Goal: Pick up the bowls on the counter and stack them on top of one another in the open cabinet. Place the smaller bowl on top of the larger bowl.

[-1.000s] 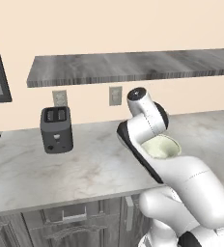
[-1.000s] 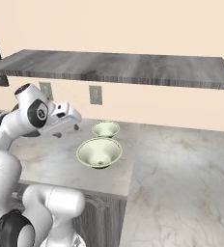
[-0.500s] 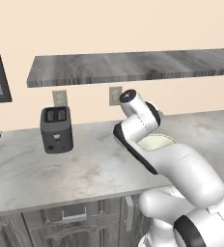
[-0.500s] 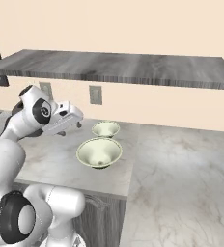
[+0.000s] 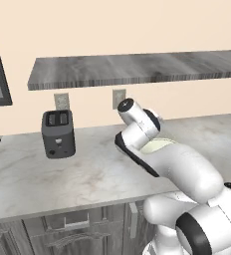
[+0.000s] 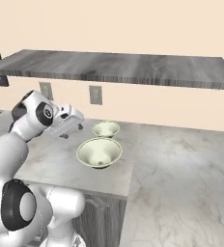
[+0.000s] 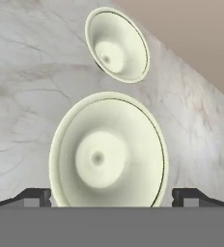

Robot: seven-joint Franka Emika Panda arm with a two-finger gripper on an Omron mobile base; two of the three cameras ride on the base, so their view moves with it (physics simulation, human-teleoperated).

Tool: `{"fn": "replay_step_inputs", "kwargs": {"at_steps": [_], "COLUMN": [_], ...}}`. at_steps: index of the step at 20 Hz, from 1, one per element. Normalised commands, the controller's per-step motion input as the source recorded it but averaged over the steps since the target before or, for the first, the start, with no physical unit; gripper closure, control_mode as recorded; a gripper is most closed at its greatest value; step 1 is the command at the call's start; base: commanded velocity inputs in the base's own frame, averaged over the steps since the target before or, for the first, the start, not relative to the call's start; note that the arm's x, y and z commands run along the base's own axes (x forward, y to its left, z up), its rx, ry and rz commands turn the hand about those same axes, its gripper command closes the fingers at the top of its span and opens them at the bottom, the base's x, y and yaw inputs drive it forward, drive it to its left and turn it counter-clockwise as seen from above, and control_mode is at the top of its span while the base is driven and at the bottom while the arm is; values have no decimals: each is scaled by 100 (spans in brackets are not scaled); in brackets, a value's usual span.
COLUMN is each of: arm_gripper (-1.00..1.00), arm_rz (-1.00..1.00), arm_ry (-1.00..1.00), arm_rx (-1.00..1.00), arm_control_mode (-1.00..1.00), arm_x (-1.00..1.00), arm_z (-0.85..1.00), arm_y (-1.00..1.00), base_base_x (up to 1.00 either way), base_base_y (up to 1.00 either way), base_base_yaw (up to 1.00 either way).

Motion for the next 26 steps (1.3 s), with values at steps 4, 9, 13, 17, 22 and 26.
{"fn": "replay_step_inputs", "kwargs": {"at_steps": [4, 9, 13, 17, 22, 26], "arm_gripper": [-100, -100, -100, -100, -100, -100], "arm_rz": [0, -2, -2, -2, -4, -4], "arm_ry": [0, 0, 0, 0, 0, 0], "arm_rx": [-3, -4, -3, -3, -3, -4], "arm_control_mode": [-100, -100, -100, -100, -100, -100], "arm_x": [31, 39, 38, 35, 33, 36], "arm_z": [-15, -12, -15, -17, -19, -21], "arm_y": [0, 0, 0, 0, 0, 0], "base_base_x": [0, 0, 0, 0, 0, 0], "base_base_y": [0, 0, 0, 0, 0, 0], "base_base_yaw": [0, 0, 0, 0, 0, 0]}}
